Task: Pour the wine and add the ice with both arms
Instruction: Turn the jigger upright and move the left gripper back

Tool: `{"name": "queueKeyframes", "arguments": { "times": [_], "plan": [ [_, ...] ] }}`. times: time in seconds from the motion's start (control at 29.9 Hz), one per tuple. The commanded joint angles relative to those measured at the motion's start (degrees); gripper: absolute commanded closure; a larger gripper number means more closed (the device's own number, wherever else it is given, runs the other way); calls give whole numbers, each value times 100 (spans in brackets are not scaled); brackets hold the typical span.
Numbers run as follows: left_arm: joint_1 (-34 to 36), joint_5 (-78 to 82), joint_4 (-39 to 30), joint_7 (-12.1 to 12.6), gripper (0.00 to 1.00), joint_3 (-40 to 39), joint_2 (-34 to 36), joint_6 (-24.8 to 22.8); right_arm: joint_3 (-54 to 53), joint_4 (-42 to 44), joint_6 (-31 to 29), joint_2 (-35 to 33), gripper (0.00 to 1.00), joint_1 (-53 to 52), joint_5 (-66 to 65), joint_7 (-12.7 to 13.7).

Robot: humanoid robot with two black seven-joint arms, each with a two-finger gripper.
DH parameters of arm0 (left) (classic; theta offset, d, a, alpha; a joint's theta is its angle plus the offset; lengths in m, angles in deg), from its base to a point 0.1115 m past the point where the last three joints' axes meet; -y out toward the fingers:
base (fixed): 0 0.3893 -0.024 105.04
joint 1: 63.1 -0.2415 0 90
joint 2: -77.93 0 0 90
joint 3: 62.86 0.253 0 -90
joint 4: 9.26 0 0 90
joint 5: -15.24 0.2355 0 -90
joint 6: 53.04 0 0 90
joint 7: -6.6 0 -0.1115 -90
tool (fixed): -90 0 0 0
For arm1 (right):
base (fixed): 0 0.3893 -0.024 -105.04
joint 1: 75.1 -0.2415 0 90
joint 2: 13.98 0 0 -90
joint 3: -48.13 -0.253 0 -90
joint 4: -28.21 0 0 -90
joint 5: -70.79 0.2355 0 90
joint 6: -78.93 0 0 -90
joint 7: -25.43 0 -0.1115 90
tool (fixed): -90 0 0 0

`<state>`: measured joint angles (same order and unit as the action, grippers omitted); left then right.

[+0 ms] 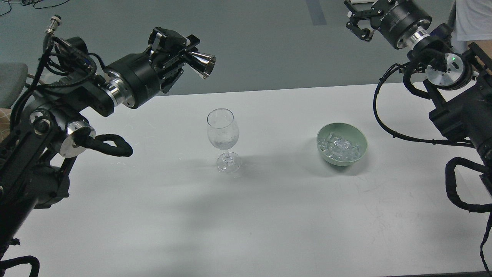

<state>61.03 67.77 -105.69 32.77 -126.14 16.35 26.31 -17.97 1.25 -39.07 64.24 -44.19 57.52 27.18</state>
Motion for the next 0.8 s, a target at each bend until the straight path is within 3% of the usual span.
{"name": "queueKeyframes", "arguments": {
  "times": [0.0,0.17,0.27,0.47,0.6,0.7,0.77],
  "plan": [
    [15,231,1,20,90,-9,-38,-130,-87,-11,0,0,0,-7,0,0],
    [-213,91,37,-129,89,-176,-319,-95,-96,-134,0,-26,0,2,0,9],
    [-582,-453,45,-419,89,-649,-600,45,-52,-178,0,-43,0,2,-18,9],
    [-1171,-1850,63,-490,89,-1713,-1347,371,-35,-169,0,-87,0,2,-18,9],
    [-1575,-2991,291,-876,88,-2486,-1637,371,-26,-169,0,-87,0,55,-18,9],
    [-1664,-3451,511,-991,88,-2611,-1708,380,-17,-169,0,-87,0,64,-26,9],
    [-1786,-4046,975,-1262,88,-2820,-1735,371,-17,-169,0,-114,0,90,-26,18]
  ]
}}
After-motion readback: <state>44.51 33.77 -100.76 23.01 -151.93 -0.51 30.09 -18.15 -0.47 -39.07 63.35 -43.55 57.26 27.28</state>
